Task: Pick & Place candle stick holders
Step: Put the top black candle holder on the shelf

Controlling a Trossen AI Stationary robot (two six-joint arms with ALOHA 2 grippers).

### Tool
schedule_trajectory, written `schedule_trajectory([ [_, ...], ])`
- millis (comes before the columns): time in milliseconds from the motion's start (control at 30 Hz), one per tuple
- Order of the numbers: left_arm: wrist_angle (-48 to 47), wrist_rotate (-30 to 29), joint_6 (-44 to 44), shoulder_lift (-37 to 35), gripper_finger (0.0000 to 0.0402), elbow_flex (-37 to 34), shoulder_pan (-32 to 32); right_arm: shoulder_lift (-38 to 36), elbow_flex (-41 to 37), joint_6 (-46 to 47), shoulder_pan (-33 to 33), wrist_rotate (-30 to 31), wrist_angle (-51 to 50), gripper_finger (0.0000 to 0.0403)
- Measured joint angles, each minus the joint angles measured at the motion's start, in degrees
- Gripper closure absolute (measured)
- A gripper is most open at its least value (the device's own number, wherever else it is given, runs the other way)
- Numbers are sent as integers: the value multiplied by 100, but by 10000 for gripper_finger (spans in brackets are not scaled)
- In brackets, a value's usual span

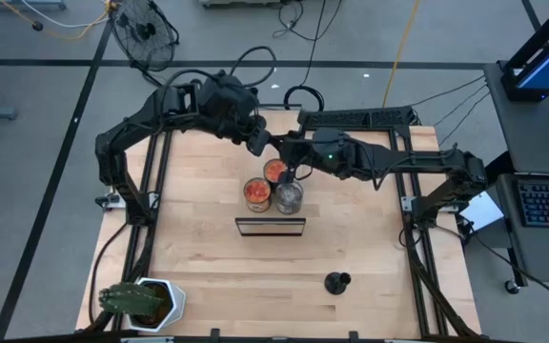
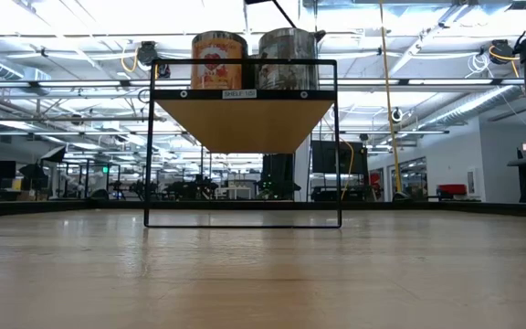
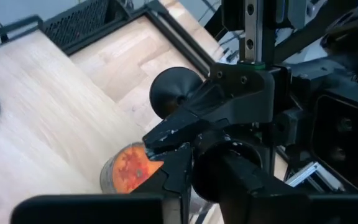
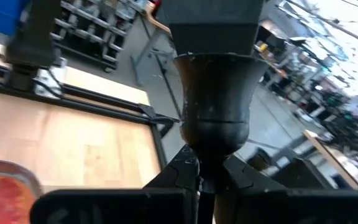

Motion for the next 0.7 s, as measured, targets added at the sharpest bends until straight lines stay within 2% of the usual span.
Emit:
schedule_trajectory([
  [300, 245, -136, 152, -33, 316, -9, 56, -14, 0, -8, -9, 133, 22, 392],
  [700, 206, -136, 437, -48, 314, -9, 109, -14, 0, -47, -13, 339, 0, 392],
])
